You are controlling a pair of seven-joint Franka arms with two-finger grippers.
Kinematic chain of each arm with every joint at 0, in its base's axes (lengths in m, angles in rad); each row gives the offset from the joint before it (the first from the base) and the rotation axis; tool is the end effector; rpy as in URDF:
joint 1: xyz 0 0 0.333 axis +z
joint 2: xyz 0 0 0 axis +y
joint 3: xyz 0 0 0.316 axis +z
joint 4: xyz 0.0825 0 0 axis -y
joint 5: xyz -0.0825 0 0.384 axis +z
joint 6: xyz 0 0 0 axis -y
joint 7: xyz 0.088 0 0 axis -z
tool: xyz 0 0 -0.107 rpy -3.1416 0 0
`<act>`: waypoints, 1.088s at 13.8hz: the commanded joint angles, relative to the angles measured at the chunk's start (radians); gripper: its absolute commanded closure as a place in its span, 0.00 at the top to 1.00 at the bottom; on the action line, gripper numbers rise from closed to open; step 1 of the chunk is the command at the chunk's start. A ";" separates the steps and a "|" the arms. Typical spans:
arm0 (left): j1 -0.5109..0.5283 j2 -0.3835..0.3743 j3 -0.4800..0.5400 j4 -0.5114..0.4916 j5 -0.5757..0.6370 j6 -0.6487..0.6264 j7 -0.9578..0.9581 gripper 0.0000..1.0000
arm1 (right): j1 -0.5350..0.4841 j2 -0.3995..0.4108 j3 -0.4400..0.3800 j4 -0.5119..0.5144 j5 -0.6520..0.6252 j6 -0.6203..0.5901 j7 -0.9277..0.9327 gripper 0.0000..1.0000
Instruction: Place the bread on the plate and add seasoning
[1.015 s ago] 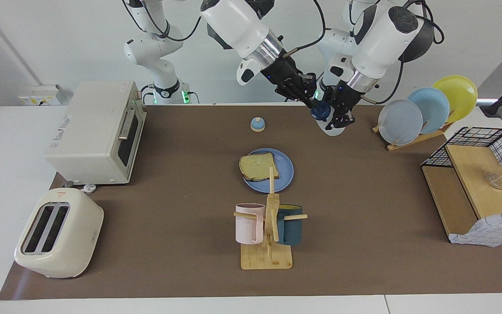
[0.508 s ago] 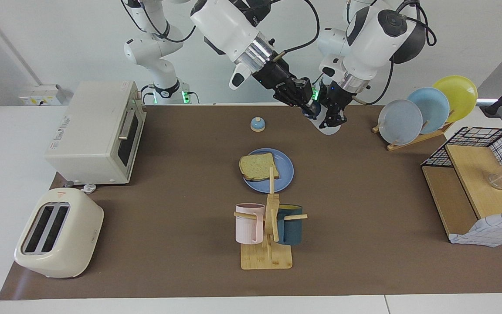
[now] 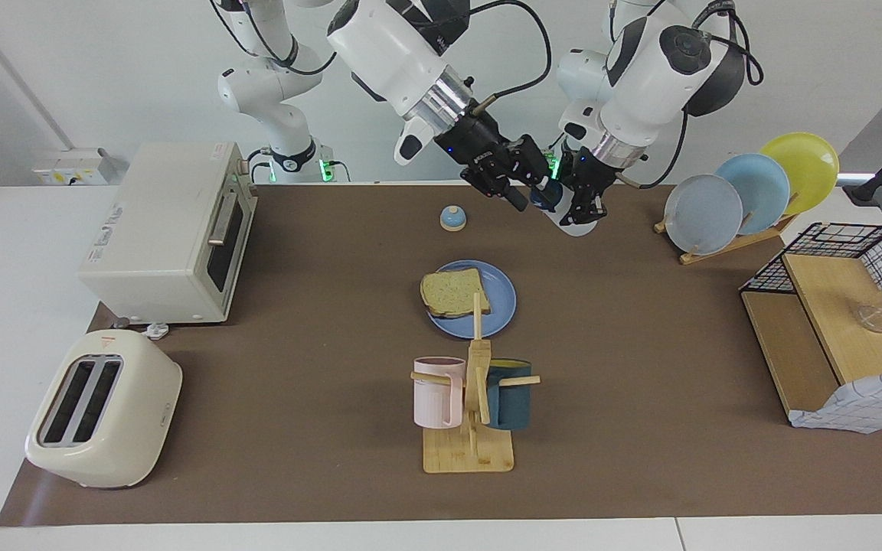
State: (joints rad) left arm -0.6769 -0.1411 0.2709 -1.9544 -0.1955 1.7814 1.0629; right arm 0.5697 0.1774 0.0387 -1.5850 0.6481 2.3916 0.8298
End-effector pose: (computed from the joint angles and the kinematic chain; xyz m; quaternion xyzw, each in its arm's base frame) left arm 0.4697 -0.2133 0.5350 0.7509 -0.6503 0.0187 0.1138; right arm 0.5433 0.3819 0.6044 -0.8777 0.2542 -0.0350 0.4047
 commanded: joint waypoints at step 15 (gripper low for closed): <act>-0.039 0.015 -0.183 0.048 0.485 0.055 -0.210 0.00 | -0.416 -0.105 0.003 0.014 -0.691 -0.764 -0.544 1.00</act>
State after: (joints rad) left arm -0.7051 -0.1335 0.1100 -1.9279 0.2158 1.8656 0.8864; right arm 0.1775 0.0974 0.0290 -1.5787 0.0244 1.6873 0.3317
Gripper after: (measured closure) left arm 0.581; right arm 0.000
